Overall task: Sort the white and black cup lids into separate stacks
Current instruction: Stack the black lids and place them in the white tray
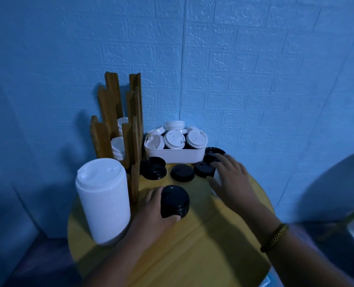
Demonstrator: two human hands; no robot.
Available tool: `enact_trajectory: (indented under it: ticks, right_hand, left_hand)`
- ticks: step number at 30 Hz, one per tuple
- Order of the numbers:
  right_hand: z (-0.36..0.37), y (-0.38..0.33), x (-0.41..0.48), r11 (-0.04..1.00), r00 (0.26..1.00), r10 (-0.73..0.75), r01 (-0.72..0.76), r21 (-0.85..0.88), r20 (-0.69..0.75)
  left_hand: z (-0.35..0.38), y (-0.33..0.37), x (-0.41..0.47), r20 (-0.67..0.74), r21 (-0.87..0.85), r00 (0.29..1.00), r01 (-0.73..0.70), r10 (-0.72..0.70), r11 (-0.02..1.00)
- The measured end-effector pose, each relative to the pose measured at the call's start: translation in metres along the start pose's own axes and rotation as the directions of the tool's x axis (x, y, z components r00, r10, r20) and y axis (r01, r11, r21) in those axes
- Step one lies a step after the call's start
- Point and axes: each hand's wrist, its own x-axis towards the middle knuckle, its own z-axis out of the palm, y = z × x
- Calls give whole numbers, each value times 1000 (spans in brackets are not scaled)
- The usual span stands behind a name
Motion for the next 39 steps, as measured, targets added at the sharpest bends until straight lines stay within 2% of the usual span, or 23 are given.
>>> enact_trajectory:
  ticks: [3, 4, 7, 9, 11, 20, 24, 27, 29, 31, 34, 36, 38, 39]
  right_hand:
    - [21, -35, 11, 972, 976, -208, 199, 122, 64]
    - [29, -42, 17, 965, 966, -221, 197, 174, 132]
    - [44, -49, 35, 952, 938, -144, 45, 302, 314]
    - [53, -46, 42, 960, 909, -96, -23, 281, 406]
    - [64, -40, 41, 976, 891, -101, 3, 216, 443]
    - [59, -36, -1, 987, 949, -133, 100, 129, 286]
    - [55, -35, -7, 990, 945, -125, 100, 97, 302]
    - [52, -38, -4, 991, 914, -110, 70, 114, 392]
    - [49, -41, -2, 986, 894, -100, 29, 166, 438]
    - [47, -43, -1, 971, 908, -66, -36, 235, 413]
    - [34, -45, -6, 904, 959, 25, -142, 403, 282]
    - [21, -48, -14, 809, 976, 53, -167, 563, 212]
    - [10, -51, -23, 728, 972, 4, -163, 666, 234]
    - [6, -53, -28, 729, 962, -41, -155, 667, 269]
  left_hand:
    - [0, -3, -2, -4, 12, 1000, 6, -6, 1000]
    - [0, -4, -3, -7, 8, 1000, 3, -3, 1000]
    - [-2, -6, -7, -11, 9, 1000, -9, 9, 1000]
    - [-3, -7, -10, -20, 24, 1000, -16, 16, 1000]
    - [-2, -5, -11, -25, 24, 999, -33, 34, 999]
    - [-3, -1, -16, -38, -42, 999, -26, 24, 999]
    - [-5, -1, -21, -13, -12, 999, -31, 31, 999]
    - [-5, 0, -28, 17, 9, 999, -43, 43, 999]
    - [-6, 0, -32, 21, -11, 999, -38, 38, 999]
    - [-6, 0, -34, 31, -29, 999, -27, 28, 999]
    - [-7, -1, -32, 44, -31, 999, -1, 3, 1000]
    - [-5, -1, -30, 51, -14, 998, 28, -27, 1000]
    - [-3, -1, -27, 57, -7, 997, 49, -48, 999]
    - [-2, -1, -25, 61, -3, 997, 53, -53, 999]
